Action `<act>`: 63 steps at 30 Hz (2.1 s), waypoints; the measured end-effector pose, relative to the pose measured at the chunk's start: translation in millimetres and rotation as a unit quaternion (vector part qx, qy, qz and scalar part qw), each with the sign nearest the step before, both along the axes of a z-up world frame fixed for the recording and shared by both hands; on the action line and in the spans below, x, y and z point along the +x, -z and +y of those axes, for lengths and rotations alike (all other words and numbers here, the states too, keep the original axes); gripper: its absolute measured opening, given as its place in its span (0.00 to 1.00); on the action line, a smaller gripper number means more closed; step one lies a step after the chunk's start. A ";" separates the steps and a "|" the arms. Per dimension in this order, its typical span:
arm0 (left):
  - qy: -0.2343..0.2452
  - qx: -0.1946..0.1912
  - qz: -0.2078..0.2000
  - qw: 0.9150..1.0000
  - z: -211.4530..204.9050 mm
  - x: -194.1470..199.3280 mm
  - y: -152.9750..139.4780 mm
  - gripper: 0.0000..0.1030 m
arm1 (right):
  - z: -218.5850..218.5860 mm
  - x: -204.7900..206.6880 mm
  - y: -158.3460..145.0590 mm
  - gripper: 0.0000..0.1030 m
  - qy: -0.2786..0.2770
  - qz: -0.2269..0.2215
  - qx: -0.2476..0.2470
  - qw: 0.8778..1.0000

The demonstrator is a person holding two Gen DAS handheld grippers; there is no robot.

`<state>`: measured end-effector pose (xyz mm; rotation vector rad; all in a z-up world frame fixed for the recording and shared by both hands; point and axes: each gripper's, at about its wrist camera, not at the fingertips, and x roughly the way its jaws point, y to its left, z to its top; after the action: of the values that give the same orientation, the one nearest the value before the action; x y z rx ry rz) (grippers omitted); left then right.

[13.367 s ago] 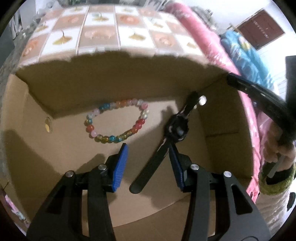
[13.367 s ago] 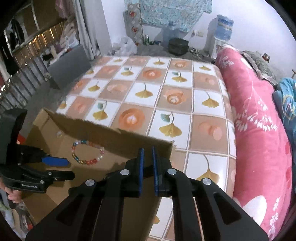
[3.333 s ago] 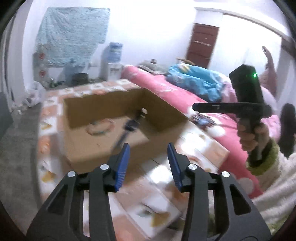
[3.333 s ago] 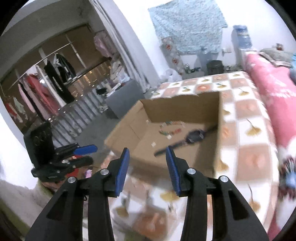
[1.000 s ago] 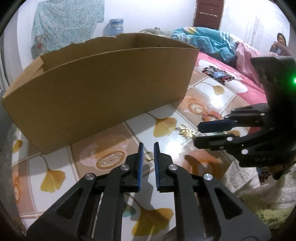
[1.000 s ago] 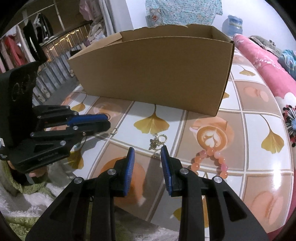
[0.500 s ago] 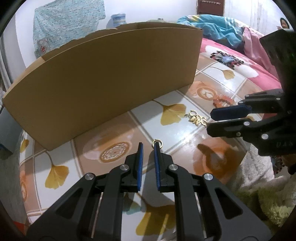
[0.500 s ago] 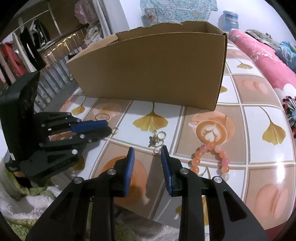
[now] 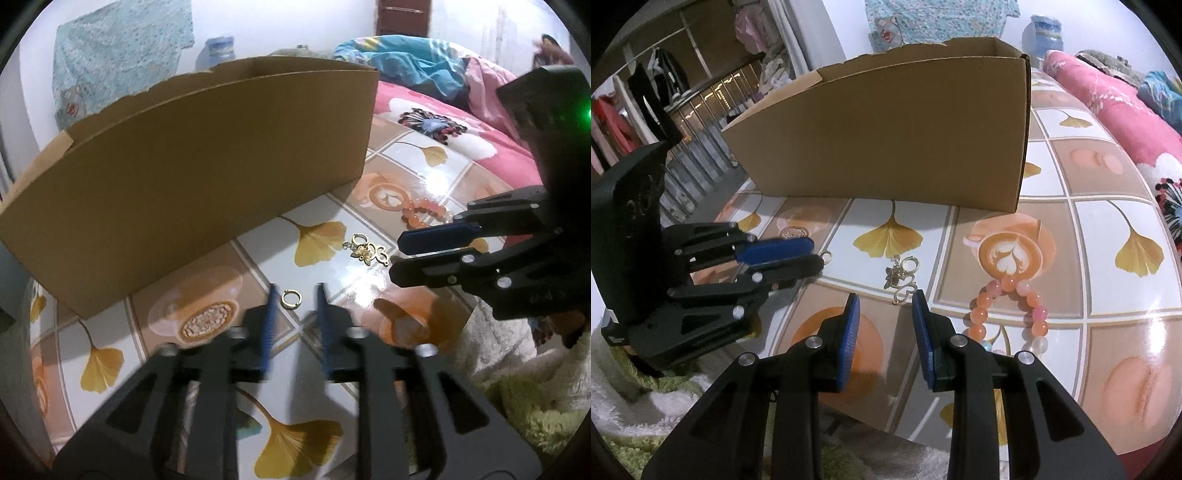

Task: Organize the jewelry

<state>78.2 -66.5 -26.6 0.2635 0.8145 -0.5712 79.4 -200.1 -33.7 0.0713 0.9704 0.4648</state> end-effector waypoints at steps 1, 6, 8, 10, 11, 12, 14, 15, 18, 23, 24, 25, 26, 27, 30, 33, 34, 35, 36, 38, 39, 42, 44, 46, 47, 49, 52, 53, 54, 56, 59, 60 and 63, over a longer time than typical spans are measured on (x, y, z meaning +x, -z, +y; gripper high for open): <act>0.010 0.006 -0.006 1.000 -0.9 -0.8 -0.4 0.31 | 0.0 0.6 0.4 0.28 -0.001 0.002 0.002 1.000; 0.037 0.039 -0.020 0.998 -4.7 4.0 2.0 0.31 | 2.0 0.5 -0.9 0.28 -0.006 0.001 0.005 1.000; 0.044 0.038 -0.012 0.998 -2.0 9.9 4.2 0.29 | 2.7 0.2 -1.6 0.28 -0.007 0.000 0.007 1.000; 0.061 0.035 -0.008 0.998 -0.8 12.5 5.9 0.24 | 3.3 -0.1 -2.0 0.28 -0.009 -0.001 0.007 1.000; 0.068 0.035 -0.008 0.997 0.0 13.1 6.0 0.23 | 3.8 -0.2 -1.6 0.28 -0.009 0.000 0.007 1.000; 0.081 0.035 -0.007 0.996 0.5 13.7 6.3 0.21 | 3.9 0.1 -1.5 0.28 -0.009 0.001 0.007 1.000; 0.105 0.041 -0.010 0.994 0.4 14.4 6.3 0.20 | 3.2 0.9 -0.6 0.28 -0.009 0.003 0.006 1.000; 0.117 0.046 -0.012 0.992 0.2 14.9 5.9 0.20 | 3.1 1.7 -0.2 0.28 -0.009 0.004 0.005 1.000; 0.137 0.046 -0.007 0.989 -1.5 17.2 6.3 0.17 | 3.7 3.9 -0.7 0.28 -0.008 0.006 0.001 1.000; 0.152 0.053 -0.020 0.987 -5.3 11.5 7.4 0.10 | 7.6 5.6 -0.8 0.28 -0.007 0.007 -0.001 1.000; 0.149 0.056 -0.026 0.987 -6.7 9.6 7.7 0.10 | 8.0 6.2 -1.3 0.28 -0.006 0.007 0.000 1.000; 0.148 0.057 -0.029 0.987 -6.9 8.6 7.9 0.10 | 8.6 6.8 -2.0 0.28 -0.006 0.006 0.001 1.000; 0.145 0.059 -0.033 0.987 -7.2 6.9 8.2 0.10 | 9.4 7.2 -2.1 0.28 -0.006 0.005 0.001 1.000; 0.142 0.058 -0.034 0.988 -6.8 5.8 8.2 0.09 | 9.8 7.5 -2.3 0.28 -0.007 0.005 0.001 1.000; 0.127 0.048 -0.031 0.990 -3.8 3.8 6.6 0.02 | 10.9 8.6 -4.0 0.28 -0.007 0.000 -0.002 1.000; 0.104 0.031 -0.023 0.994 3.0 5.0 4.1 0.00 | 11.8 10.8 -5.3 0.28 -0.007 -0.007 -0.012 1.000; 0.095 0.026 -0.019 0.995 5.4 5.7 4.2 0.00 | 13.2 11.4 -5.7 0.28 -0.007 -0.010 -0.016 1.000; 0.084 0.021 -0.016 0.996 8.3 6.5 4.6 0.00 | 13.4 11.6 -5.0 0.28 -0.008 -0.011 -0.018 1.000; 0.079 0.017 -0.014 0.997 9.8 6.8 4.9 0.00 | 14.8 12.4 -4.7 0.28 -0.009 -0.011 -0.020 1.000; 0.066 0.007 -0.011 0.998 14.7 6.8 4.0 0.00 | 17.7 13.4 -3.7 0.28 -0.012 -0.012 -0.026 1.000; 0.064 0.002 -0.010 0.998 16.6 6.7 3.1 0.00 | 19.6 14.1 -3.3 0.28 -0.013 -0.013 -0.031 0.999; 0.054 -0.011 -0.007 0.998 23.0 5.7 0.9 0.00 | 22.9 14.9 -2.4 0.28 -0.019 -0.014 -0.037 0.999; 0.045 -0.014 -0.006 0.999 26.6 5.7 0.9 0.00 | 25.9 15.4 -3.6 0.28 -0.022 -0.013 -0.028 0.999; 0.034 -0.013 -0.004 0.999 30.1 5.4 2.0 0.00 | 29.8 15.6 -5.2 0.28 -0.030 -0.014 -0.013 0.999; 0.028 -0.014 -0.002 0.999 32.8 5.6 2.3 0.00 | 33.1 15.4 -5.1 0.28 -0.036 -0.013 -0.007 0.999; 0.017 -0.017 -0.001 1.000 37.6 5.3 2.7 0.00 | 45.2 14.6 -4.7 0.28 -0.057 -0.019 -0.010 0.998; 0.001 -0.018 -0.002 1.000 44.6 4.9 1.8 0.00 | 64.2 12.2 -3.6 0.28 -0.087 -0.035 -0.036 0.995; -0.003 -0.019 -0.003 1.000 46.8 4.4 1.3 0.00 | 70.5 11.8 -2.5 0.25 -0.096 -0.040 -0.046 0.994; -0.006 -0.020 -0.003 1.000 47.6 4.1 0.9 0.00 | 74.3 12.1 -1.2 0.24 -0.101 -0.041 -0.052 0.993; -0.011 -0.021 -0.003 1.000 49.7 2.3 0.1 0.00 | 76.4 11.7 -0.4 0.23 -0.102 -0.039 -0.057 0.992; -0.003 -0.038 0.003 0.999 49.8 -0.6 -1.7 0.00 | 67.2 10.9 -3.2 0.22 -0.088 -0.034 -0.046 0.994; 0.003 -0.043 0.005 0.999 49.0 -1.1 -2.1 0.00 | 62.1 10.9 -4.6 0.22 -0.079 -0.032 -0.041 0.996; 0.031 -0.027 0.002 0.999 33.9 -3.2 1.3 0.04 | 44.5 10.5 -8.6 0.22 -0.053 -0.025 -0.026 0.998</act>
<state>75.0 -32.5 -28.0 0.2379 0.7960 -0.6516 90.0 -155.5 -25.1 -0.0383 0.9395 0.5353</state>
